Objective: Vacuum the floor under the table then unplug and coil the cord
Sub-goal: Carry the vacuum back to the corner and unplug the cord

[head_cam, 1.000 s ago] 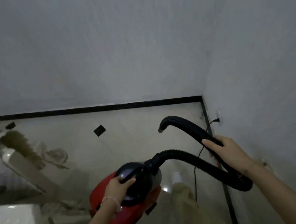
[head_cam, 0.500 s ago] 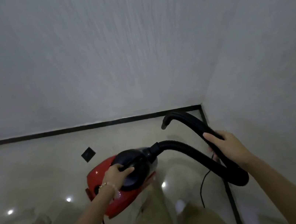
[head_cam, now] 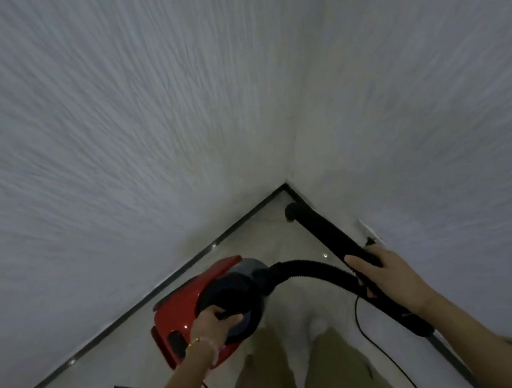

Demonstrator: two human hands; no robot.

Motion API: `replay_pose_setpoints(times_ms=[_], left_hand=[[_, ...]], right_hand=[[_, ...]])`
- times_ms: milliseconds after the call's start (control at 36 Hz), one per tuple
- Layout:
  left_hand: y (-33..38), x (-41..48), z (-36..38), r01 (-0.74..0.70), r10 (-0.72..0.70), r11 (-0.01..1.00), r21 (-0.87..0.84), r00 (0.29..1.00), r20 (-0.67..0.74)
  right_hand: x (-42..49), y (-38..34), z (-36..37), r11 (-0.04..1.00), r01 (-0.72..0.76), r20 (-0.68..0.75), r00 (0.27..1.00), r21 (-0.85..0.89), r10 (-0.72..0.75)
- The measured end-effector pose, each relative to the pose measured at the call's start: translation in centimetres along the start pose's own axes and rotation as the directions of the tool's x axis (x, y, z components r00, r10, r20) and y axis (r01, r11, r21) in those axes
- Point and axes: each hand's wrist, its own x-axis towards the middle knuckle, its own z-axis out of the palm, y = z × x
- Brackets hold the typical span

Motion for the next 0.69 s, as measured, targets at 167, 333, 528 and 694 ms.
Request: replay_pose_setpoints(times_ms=[167, 333, 528, 694], left_hand=[[3.0, 8.5, -0.4, -0.029, 0.024, 0.997, 0.065, 0.997, 0.079], [5.0, 17.2, 1.8, -0.033, 0.017, 0.99, 0.134, 0.993, 0.121], [7.6, 24.6, 6.7, -0.037, 0.022, 0.992, 0.123, 0.993, 0.12], [10.0, 29.0, 10.6, -0.045, 0.033, 0.995, 0.088, 0.99, 0.134]], right_hand=[[6.6, -0.7, 1.2, 0.999, -0.042, -0.079, 0.996, 0.029, 0.044], [13.9, 0.4, 1.0, 0.997, -0.066, -0.105, 0.992, 0.035, 0.069], [20.9, 2.2, -0.3, 0.999, -0.05, -0.093, 0.994, 0.008, 0.051], [25.0, 3.3, -2.5, 0.999, -0.034, -0.136, 0.99, 0.004, 0.035]])
